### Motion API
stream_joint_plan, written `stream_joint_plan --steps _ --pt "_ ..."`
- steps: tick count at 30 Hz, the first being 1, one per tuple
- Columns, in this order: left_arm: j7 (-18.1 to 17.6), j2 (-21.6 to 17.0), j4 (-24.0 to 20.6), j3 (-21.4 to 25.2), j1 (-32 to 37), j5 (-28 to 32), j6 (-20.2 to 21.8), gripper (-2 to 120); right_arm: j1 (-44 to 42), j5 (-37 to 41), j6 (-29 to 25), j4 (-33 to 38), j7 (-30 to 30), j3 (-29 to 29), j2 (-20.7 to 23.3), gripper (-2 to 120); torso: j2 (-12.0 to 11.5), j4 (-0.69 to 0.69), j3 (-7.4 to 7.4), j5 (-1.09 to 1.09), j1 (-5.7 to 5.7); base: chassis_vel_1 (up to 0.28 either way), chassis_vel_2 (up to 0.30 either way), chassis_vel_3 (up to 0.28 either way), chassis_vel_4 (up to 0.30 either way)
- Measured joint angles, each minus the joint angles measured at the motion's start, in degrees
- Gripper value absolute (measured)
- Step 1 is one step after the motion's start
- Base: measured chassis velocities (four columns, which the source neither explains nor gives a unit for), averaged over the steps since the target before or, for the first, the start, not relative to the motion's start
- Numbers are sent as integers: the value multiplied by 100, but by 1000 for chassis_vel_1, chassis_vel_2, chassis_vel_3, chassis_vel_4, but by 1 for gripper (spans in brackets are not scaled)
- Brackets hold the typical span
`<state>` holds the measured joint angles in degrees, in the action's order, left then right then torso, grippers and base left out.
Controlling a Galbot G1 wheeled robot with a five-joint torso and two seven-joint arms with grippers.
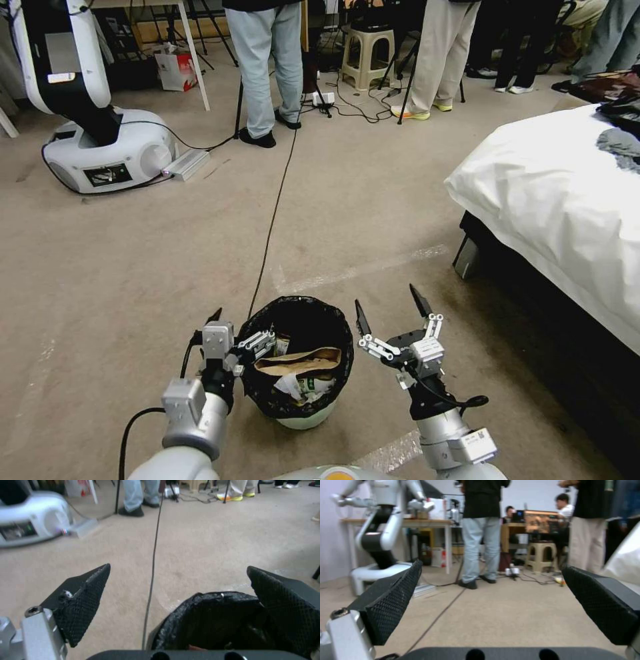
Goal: Pick up the trash bin, then pick up the garbage from the floor and place it into the trash bin.
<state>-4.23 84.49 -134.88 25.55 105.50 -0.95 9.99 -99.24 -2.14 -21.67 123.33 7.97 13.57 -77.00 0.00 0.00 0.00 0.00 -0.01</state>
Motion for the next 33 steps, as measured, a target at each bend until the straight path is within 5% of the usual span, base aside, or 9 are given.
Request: stream_joint_plan --steps 5,33 --pt "-372 20 103 -62 180 -278 -300 100 -100 -135 57 4 152 34 -137 100 0 0 0 -1 0 0 0 0 0" --pt "-428 20 128 -66 172 -243 -266 100 -96 -139 69 -2 143 37 -129 100 0 -1 1 0 1 0 0 0 0"
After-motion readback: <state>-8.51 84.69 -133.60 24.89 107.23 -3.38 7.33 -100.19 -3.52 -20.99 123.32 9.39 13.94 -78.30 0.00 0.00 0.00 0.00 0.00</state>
